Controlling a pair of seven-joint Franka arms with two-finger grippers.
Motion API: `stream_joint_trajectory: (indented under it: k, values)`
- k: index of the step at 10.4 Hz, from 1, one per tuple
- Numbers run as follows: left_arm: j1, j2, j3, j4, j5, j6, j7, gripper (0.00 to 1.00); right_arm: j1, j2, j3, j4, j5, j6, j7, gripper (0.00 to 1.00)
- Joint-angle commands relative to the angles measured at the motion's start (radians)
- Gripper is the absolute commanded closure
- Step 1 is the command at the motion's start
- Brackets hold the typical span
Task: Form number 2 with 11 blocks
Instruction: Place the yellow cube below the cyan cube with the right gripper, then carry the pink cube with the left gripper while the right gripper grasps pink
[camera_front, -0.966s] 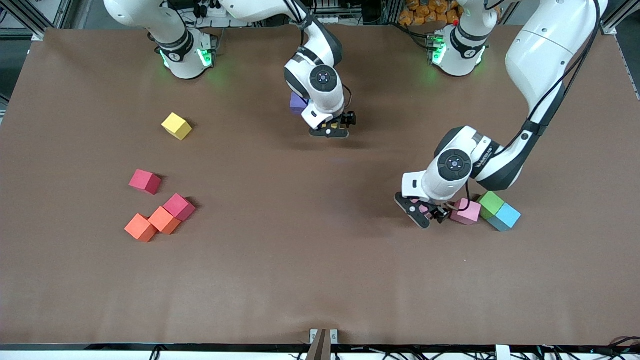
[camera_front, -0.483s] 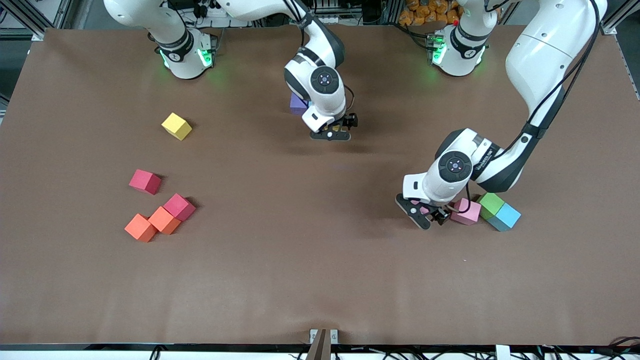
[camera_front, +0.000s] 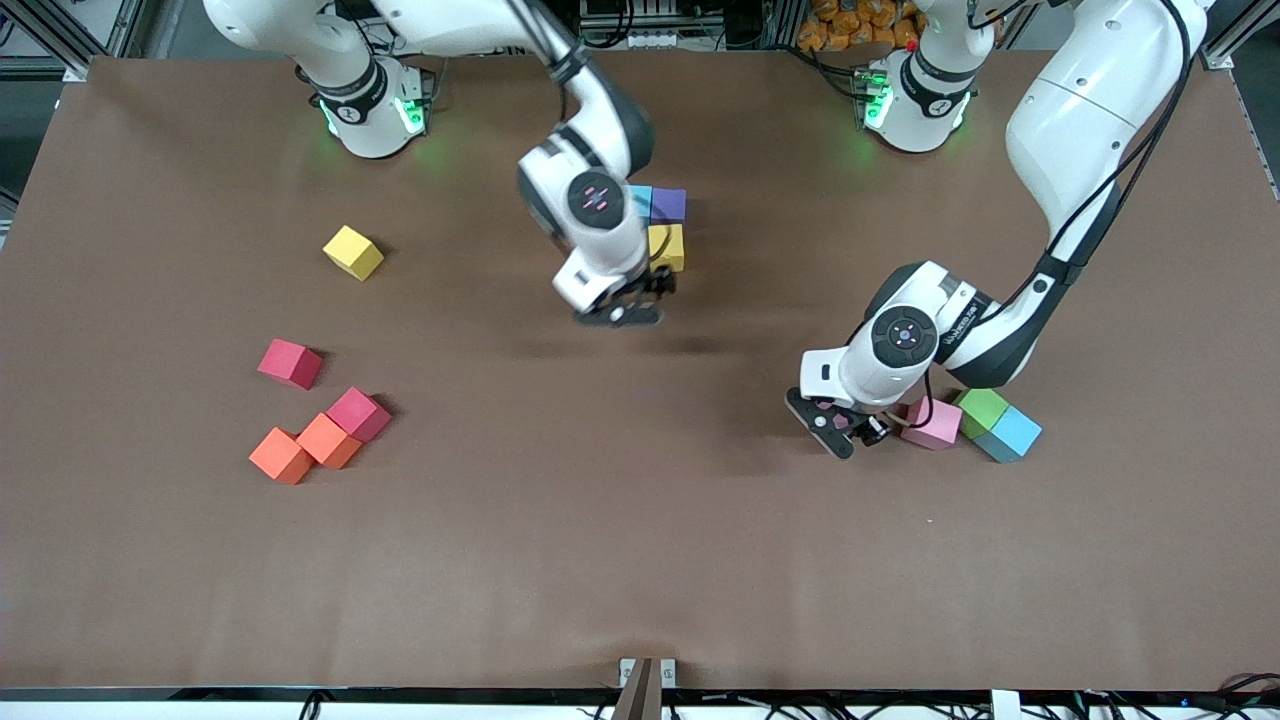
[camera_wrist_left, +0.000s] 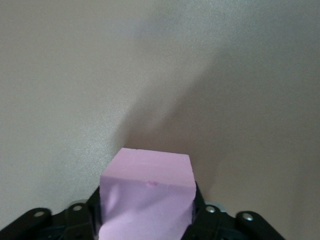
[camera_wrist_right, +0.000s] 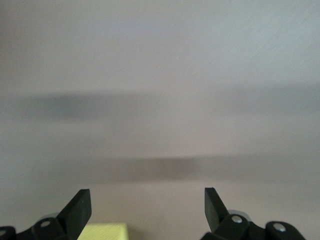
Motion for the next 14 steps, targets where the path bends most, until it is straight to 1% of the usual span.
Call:
stream_joint_trajectory:
  k: [1,2,3,4,6,7,8,9,10,11,12,13,14]
  values:
    - [-0.009,0.009,0.000,0.016,0.006,0.006,-0.048,0.92,-0.097,-0.027,-0.013,-0.013,-0.060,-0.019,-0.135,0.00]
    - [-0.012,0.004,-0.006,0.017,0.008,0.005,-0.149,0.92,-0.133,-0.026,-0.024,-0.013,-0.100,-0.019,-0.206,0.00]
    - [-0.040,-0.007,-0.016,0.019,0.006,-0.002,-0.282,0.92,-0.182,-0.026,-0.032,-0.013,-0.117,-0.019,-0.297,0.00]
    - [-0.055,-0.008,-0.029,0.017,0.003,-0.006,-0.429,0.92,-0.233,-0.026,-0.032,-0.014,-0.117,-0.022,-0.394,0.00]
    - [-0.104,-0.010,-0.040,0.016,-0.029,-0.017,-0.706,0.92,-0.317,-0.041,-0.032,-0.013,-0.116,-0.103,-0.557,0.00]
    - [-0.120,-0.013,-0.047,0.016,-0.041,-0.020,-0.839,0.92,-0.354,-0.061,-0.032,-0.023,-0.116,-0.117,-0.630,0.00]
    - [-0.140,-0.020,-0.059,0.014,-0.046,-0.023,-0.960,0.92,-0.386,-0.084,-0.032,-0.027,-0.116,-0.179,-0.678,0.00]
    - [-0.155,-0.027,-0.075,0.011,-0.052,-0.052,-1.088,0.92,-0.413,-0.126,-0.033,-0.045,-0.117,-0.227,-0.692,0.00]
    - [-0.163,-0.027,-0.105,0.011,-0.052,-0.076,-1.212,0.92,-0.431,-0.188,-0.036,-0.106,-0.128,-0.230,-0.712,0.00]
    - [-0.163,-0.027,-0.130,0.009,-0.052,-0.081,-1.310,0.92,-0.450,-0.240,-0.062,-0.158,-0.146,-0.227,-0.715,0.00]
    - [-0.164,-0.027,-0.150,0.008,-0.063,-0.086,-1.393,0.91,-0.463,-0.277,-0.117,-0.189,-0.160,-0.229,-0.723,0.00]
    - [-0.176,-0.027,-0.162,0.008,-0.078,-0.086,-1.467,0.91,-0.470,-0.292,-0.187,-0.215,-0.160,-0.227,-0.763,0.00]
    - [-0.196,-0.025,-0.170,0.008,-0.083,-0.086,-1.521,0.91,-0.476,-0.291,-0.266,-0.218,-0.160,-0.229,-0.836,0.00]
